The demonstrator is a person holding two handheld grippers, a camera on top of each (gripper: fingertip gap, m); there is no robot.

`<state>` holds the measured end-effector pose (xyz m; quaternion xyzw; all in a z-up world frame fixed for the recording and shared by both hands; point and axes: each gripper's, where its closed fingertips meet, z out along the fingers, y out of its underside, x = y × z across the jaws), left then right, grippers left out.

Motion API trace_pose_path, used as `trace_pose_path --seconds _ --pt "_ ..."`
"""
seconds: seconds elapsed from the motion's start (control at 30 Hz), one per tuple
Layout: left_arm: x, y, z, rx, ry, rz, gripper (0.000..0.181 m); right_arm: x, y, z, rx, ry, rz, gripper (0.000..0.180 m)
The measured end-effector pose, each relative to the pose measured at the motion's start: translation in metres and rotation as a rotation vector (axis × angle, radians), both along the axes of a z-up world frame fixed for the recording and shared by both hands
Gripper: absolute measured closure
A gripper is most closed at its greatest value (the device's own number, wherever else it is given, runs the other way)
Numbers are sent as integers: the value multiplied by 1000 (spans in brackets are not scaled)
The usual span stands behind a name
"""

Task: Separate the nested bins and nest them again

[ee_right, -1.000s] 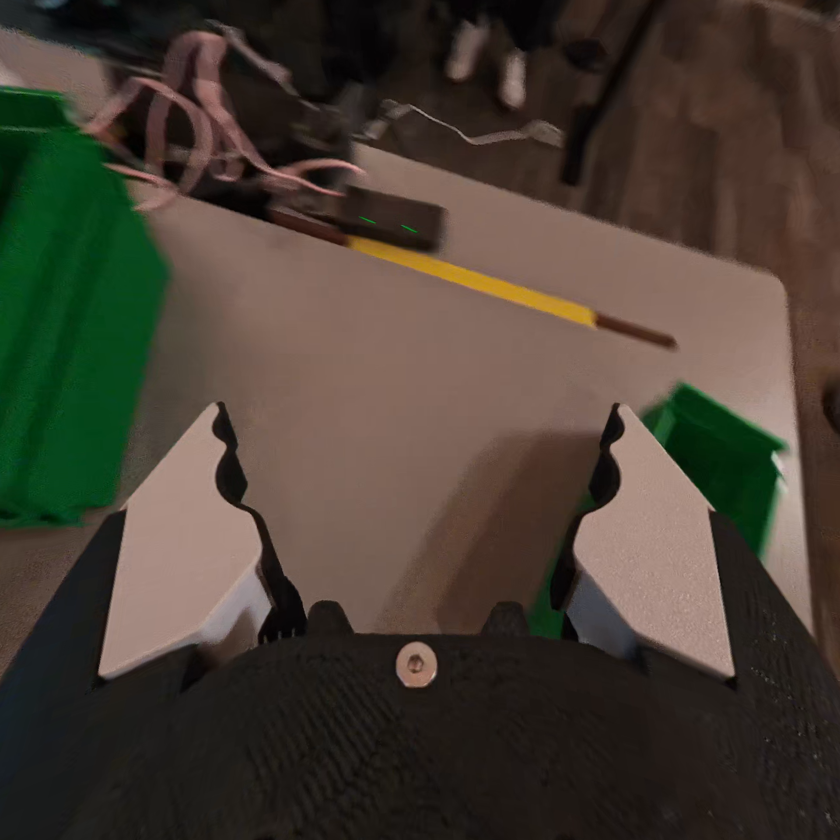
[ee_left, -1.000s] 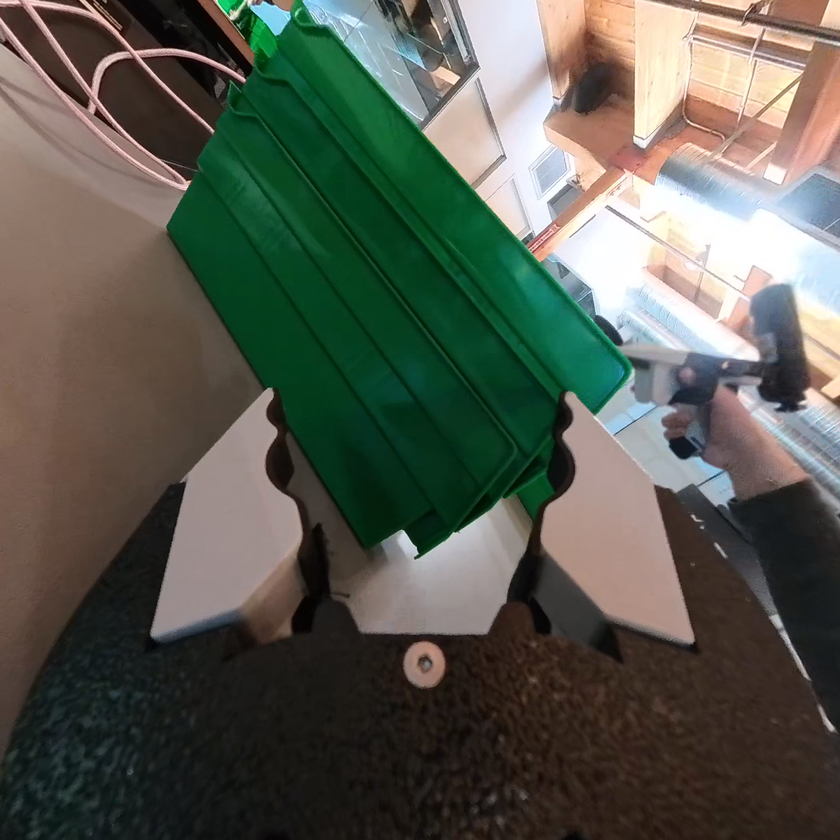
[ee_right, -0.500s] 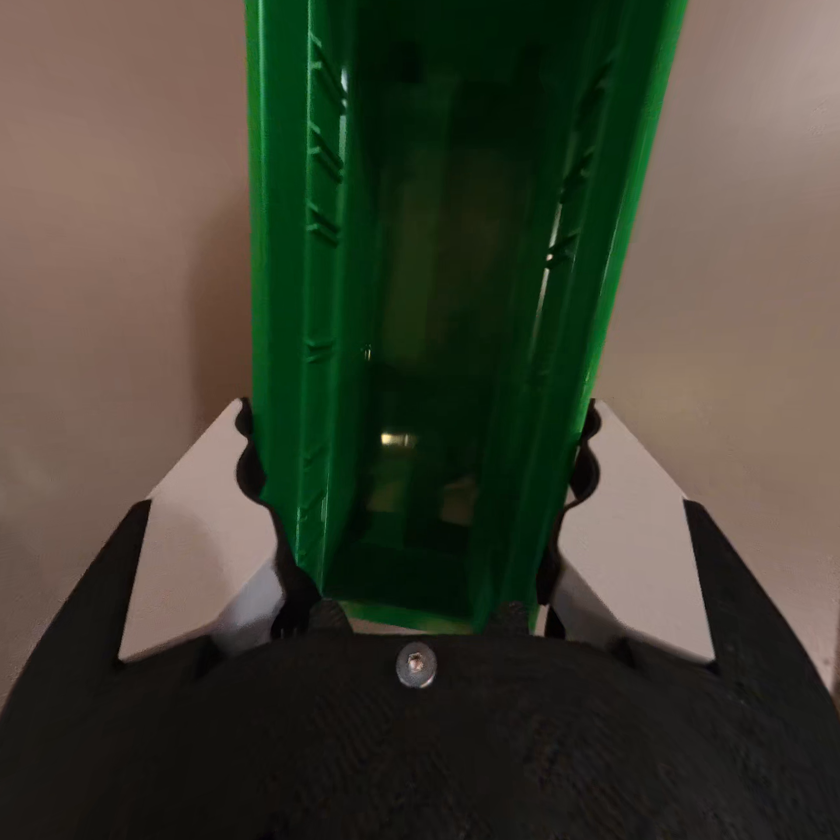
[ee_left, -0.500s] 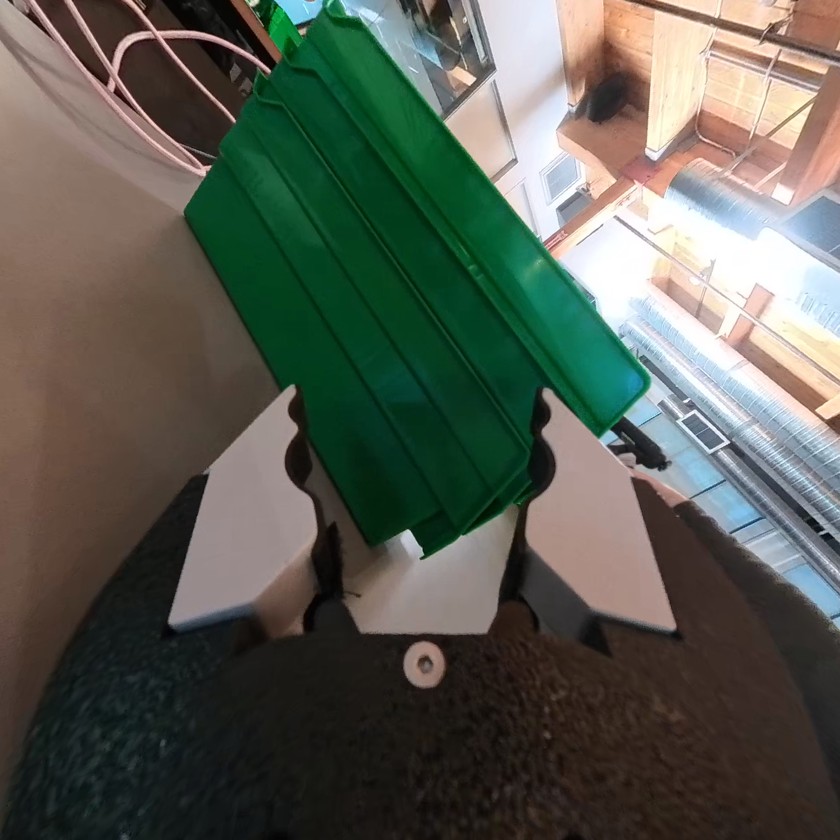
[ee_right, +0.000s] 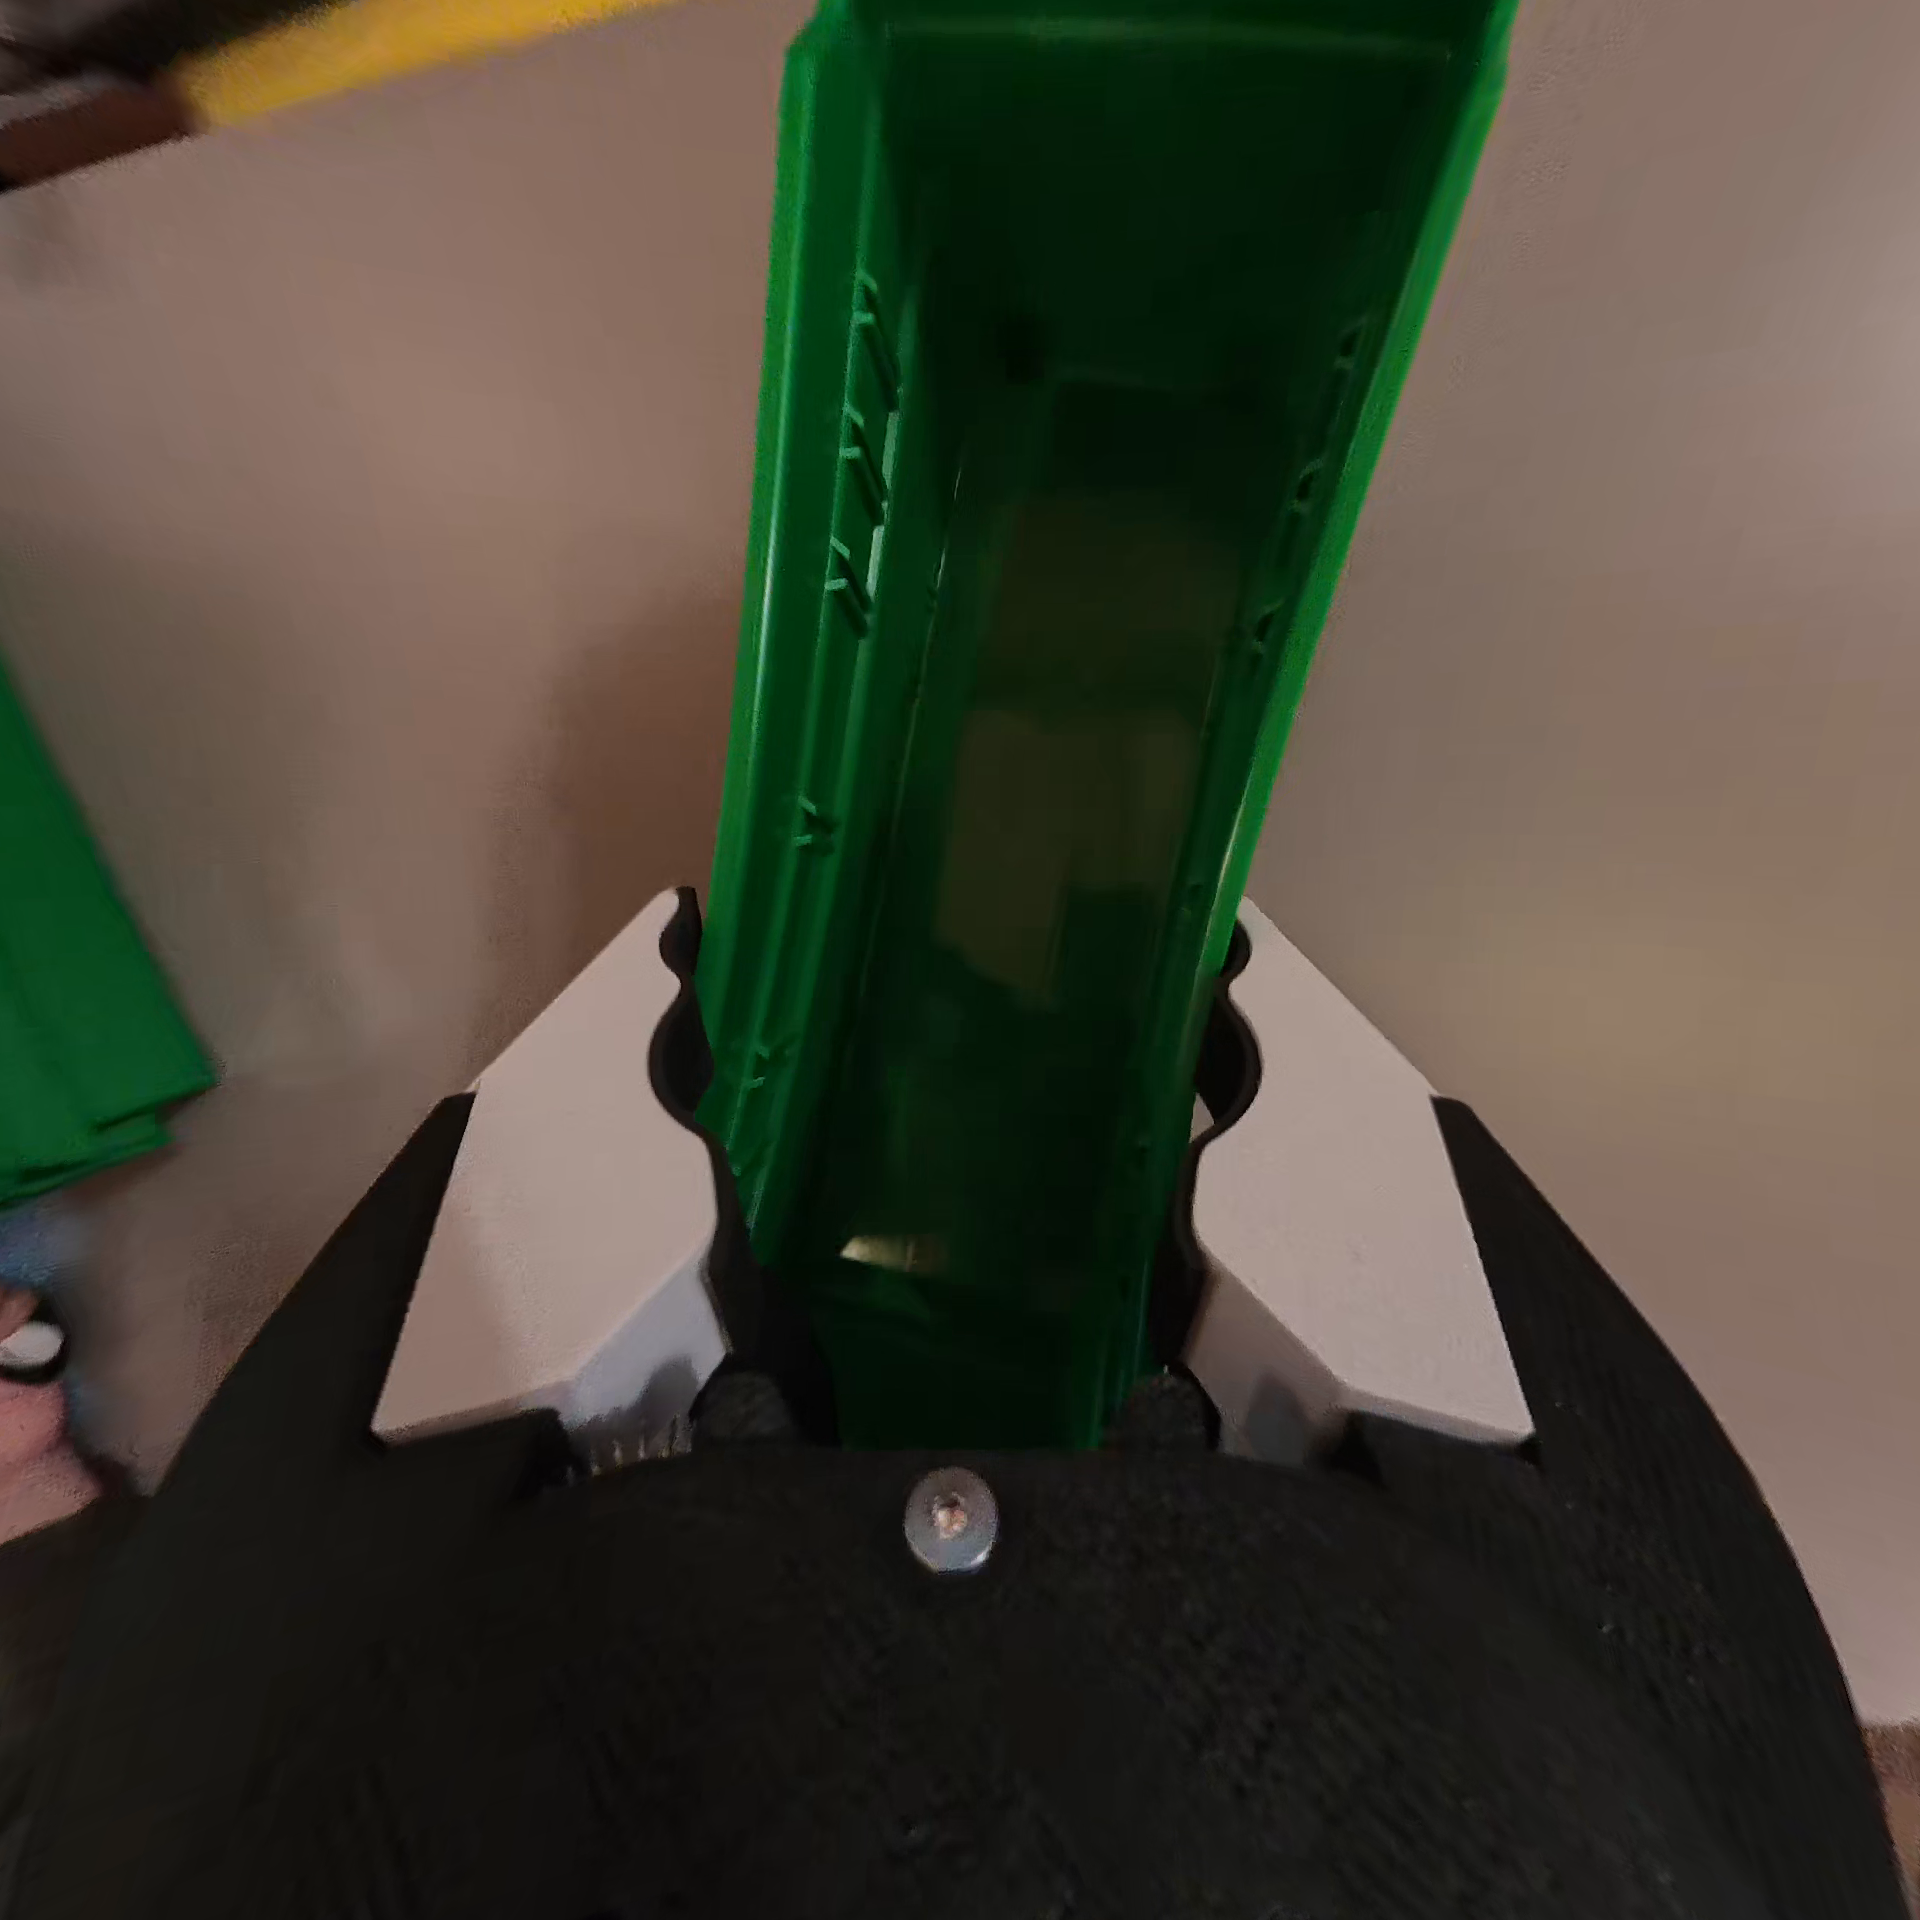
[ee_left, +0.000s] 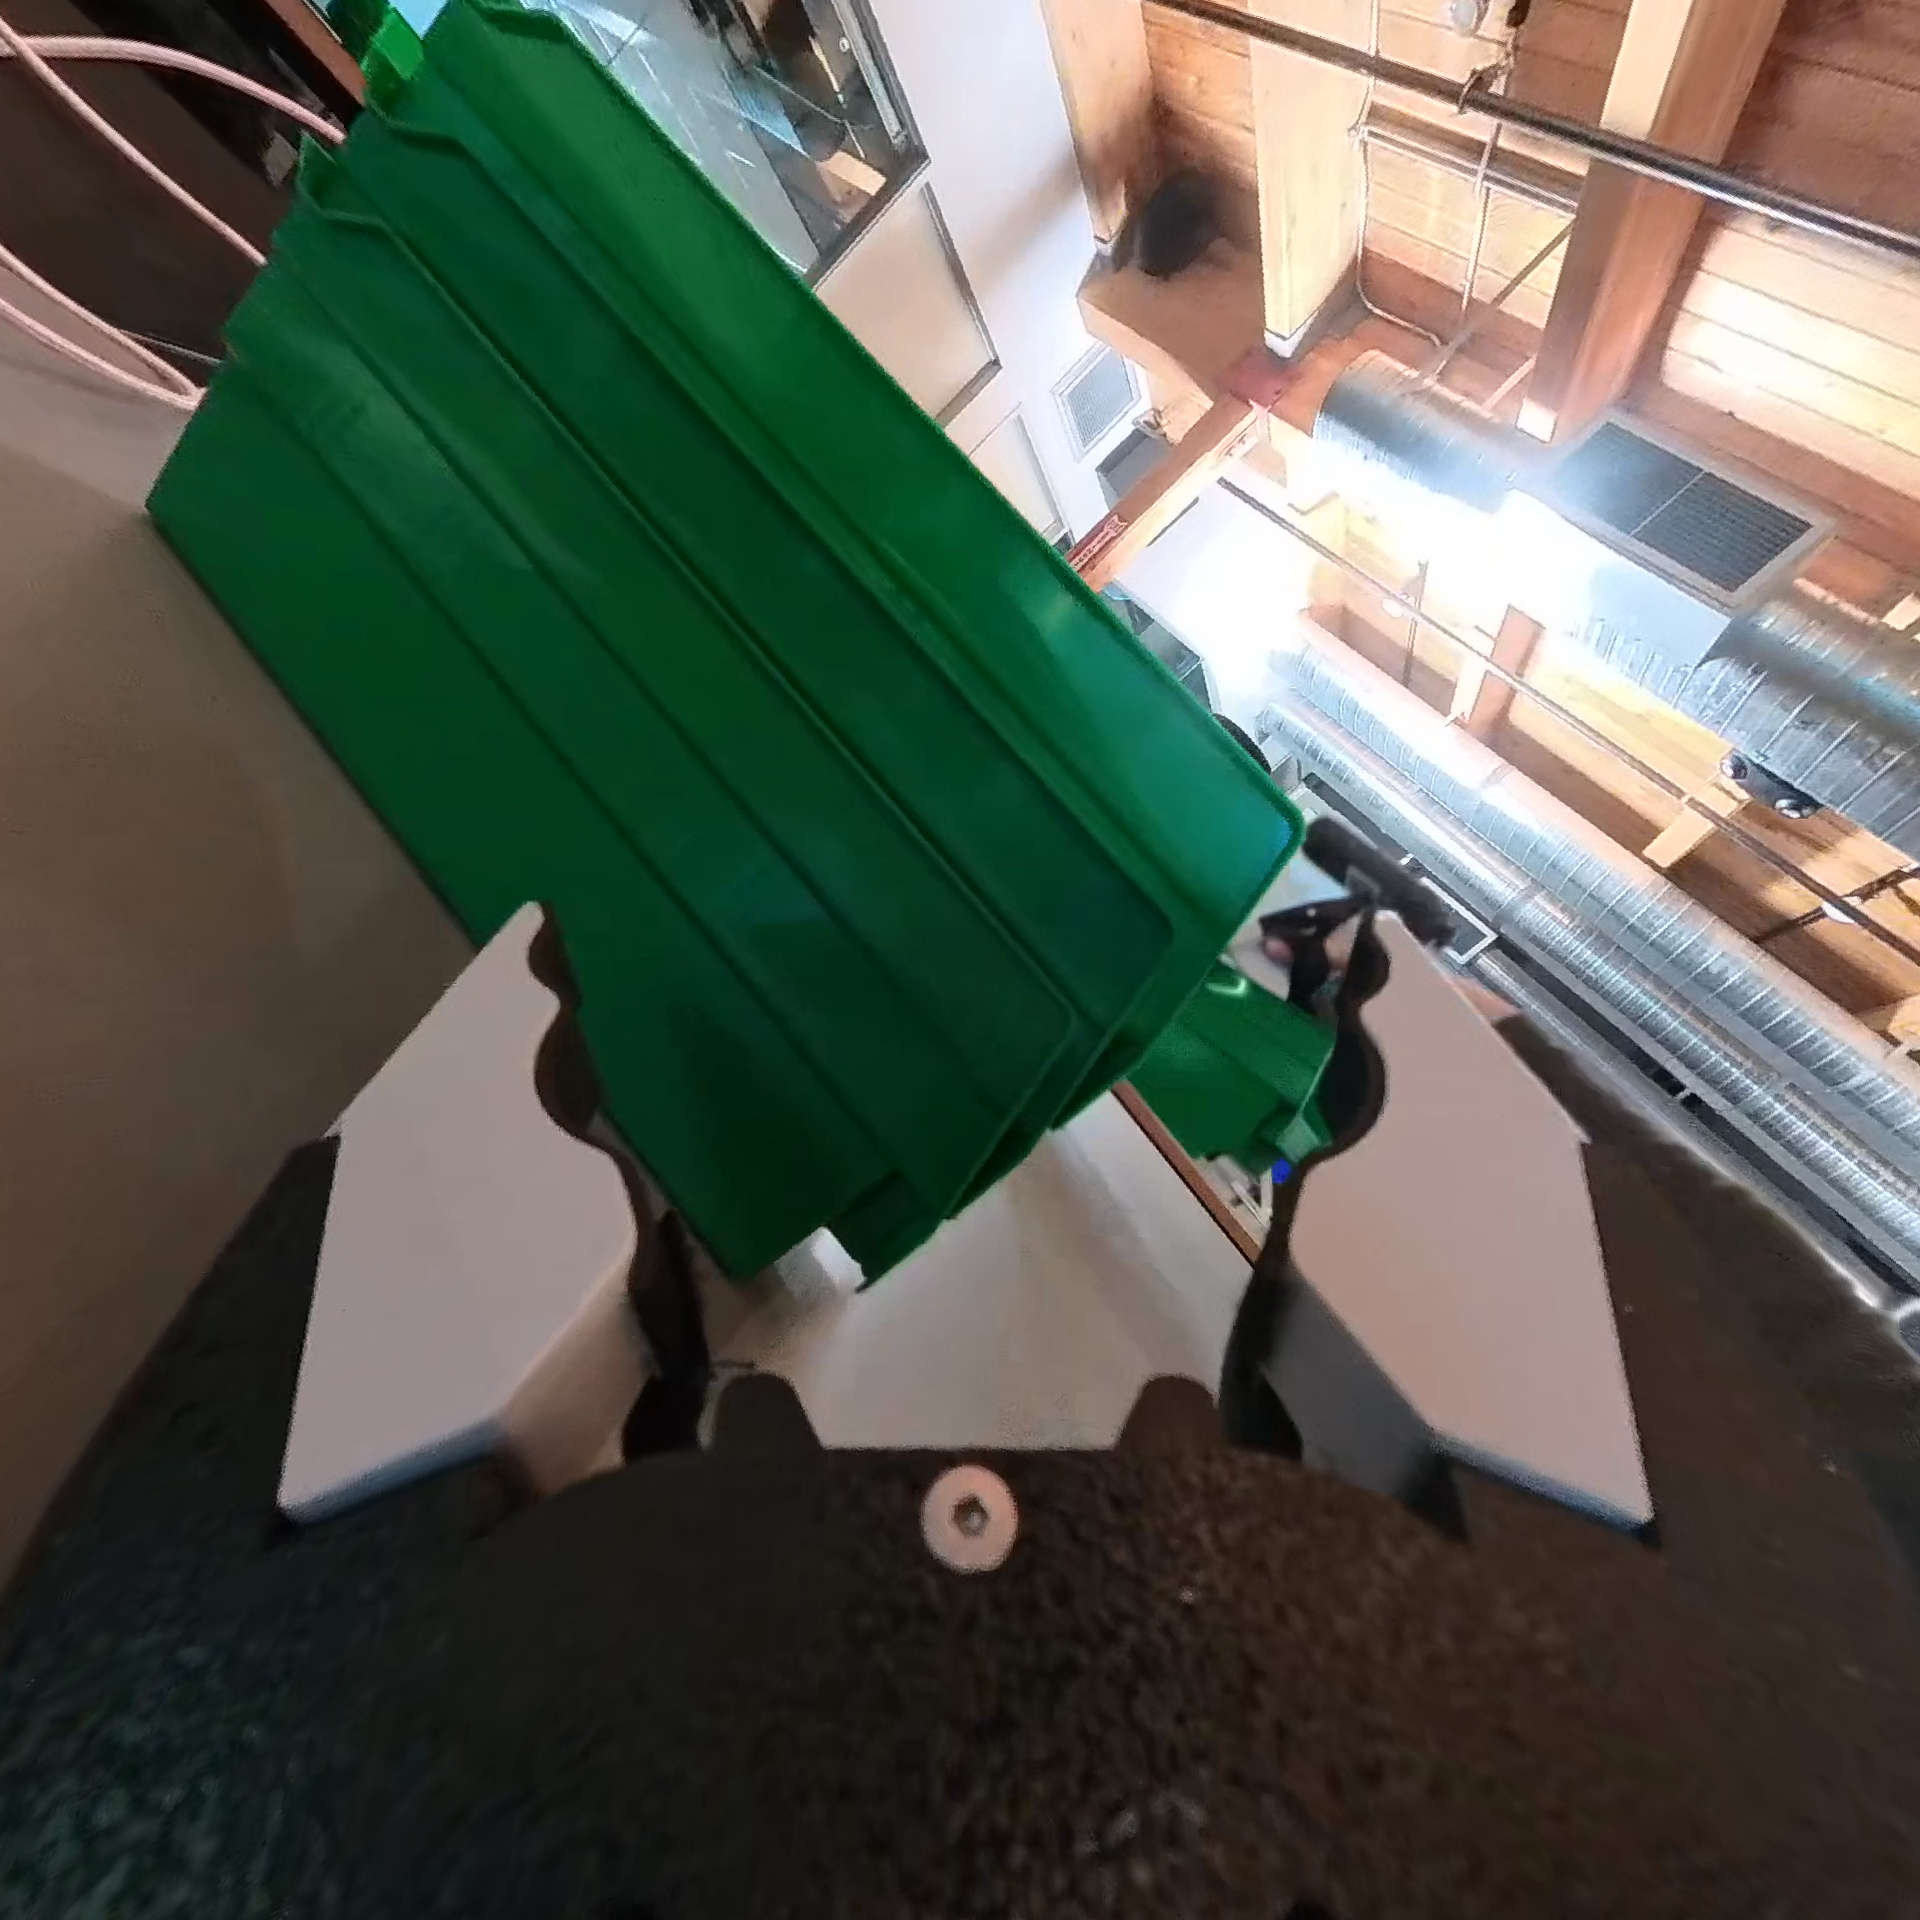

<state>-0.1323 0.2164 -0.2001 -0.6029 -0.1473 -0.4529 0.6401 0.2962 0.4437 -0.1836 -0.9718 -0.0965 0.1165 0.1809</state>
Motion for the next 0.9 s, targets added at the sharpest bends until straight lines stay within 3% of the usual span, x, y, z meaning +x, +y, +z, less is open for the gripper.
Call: trace_pose_path --seconds 0.23,0.37,0.6,0.9 --pt "-4 -10 5 38 -30 32 41 -195 -40 106 188 104 338 84" --pt "-7 -12 4 39 -55 33 41 -303 -78 142 212 207 476 84" --pt "-6 -11 3 29 -35 44 41 -407 -117 132 174 185 562 83" --pt "-4 -7 -2 -4 -21 37 40 -432 -127 104 112 185 548 81"
